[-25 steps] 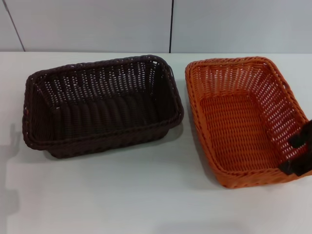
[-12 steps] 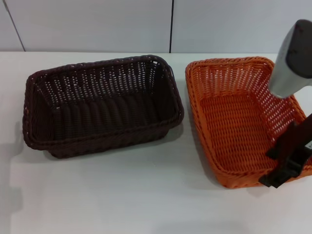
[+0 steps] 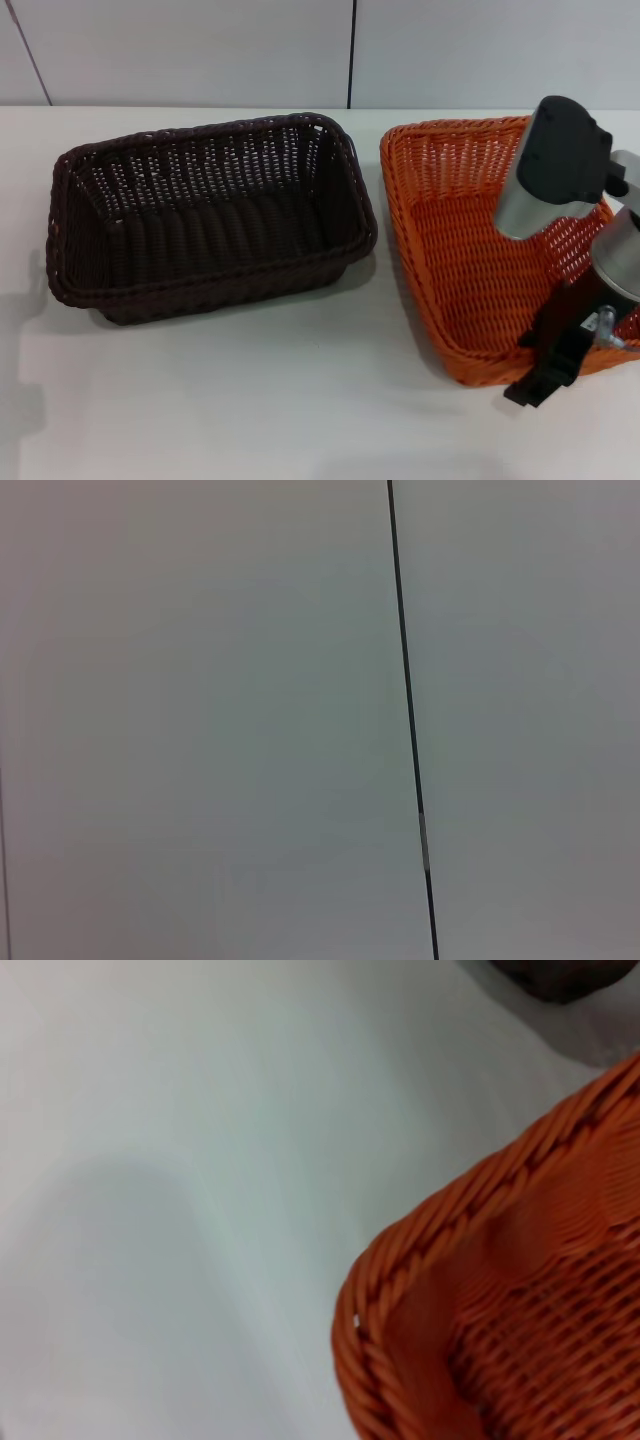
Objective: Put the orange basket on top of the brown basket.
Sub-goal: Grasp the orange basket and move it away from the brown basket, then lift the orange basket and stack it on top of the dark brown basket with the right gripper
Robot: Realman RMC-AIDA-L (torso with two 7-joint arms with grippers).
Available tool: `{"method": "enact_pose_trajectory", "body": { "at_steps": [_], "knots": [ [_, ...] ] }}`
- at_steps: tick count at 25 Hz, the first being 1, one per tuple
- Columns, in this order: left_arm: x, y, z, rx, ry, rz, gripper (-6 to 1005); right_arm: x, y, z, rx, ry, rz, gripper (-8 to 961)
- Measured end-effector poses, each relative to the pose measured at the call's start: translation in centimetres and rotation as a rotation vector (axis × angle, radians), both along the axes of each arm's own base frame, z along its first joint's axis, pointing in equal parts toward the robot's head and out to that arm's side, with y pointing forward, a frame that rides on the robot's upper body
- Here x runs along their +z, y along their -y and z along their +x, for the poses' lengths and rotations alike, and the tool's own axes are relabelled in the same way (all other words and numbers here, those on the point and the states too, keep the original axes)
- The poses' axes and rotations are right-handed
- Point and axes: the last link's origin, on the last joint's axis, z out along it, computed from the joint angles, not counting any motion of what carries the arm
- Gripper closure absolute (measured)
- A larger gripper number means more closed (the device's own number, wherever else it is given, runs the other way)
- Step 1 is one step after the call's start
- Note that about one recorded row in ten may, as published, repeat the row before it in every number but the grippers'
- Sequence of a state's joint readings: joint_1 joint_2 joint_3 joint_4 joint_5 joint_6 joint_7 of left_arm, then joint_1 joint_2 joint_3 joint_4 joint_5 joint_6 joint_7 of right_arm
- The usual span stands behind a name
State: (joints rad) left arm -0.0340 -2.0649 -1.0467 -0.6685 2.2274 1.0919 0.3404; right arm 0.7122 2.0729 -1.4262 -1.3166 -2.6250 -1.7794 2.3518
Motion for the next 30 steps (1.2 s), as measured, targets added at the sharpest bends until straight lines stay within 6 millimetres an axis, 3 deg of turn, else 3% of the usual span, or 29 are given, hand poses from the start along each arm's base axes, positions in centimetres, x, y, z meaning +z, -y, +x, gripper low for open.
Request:
{"method": "enact_pose_trajectory", "body": {
  "at_steps": [4, 12, 17, 24, 30],
  "knots": [
    [0.2, -0.1, -0.1, 0.002, -0.003, 0.005, 215, -0.1, -0.4, 0.2, 0.01, 0.021, 0.034, 288],
    [0.3, -0.2, -0.2, 0.002, -0.006, 0.006, 214, 0.3, -0.7, -0.2, 0.041, 0.037, 0.083, 496],
    [0.3, -0.3, -0.2, 0.001, -0.012, 0.003, 215, 0.6, -0.6, -1.0, 0.063, 0.029, 0.109, 698],
    [0.3, -0.4, -0.2, 0.002, -0.014, 0.001, 215, 2.5, -0.3, -3.5, 0.135, 0.02, 0.192, 769],
    [0.3, -0.4, -0.5, 0.006, -0.002, -0.002, 215, 4.7, -0.1, -6.7, 0.236, 0.022, 0.305, 801]
  ]
}}
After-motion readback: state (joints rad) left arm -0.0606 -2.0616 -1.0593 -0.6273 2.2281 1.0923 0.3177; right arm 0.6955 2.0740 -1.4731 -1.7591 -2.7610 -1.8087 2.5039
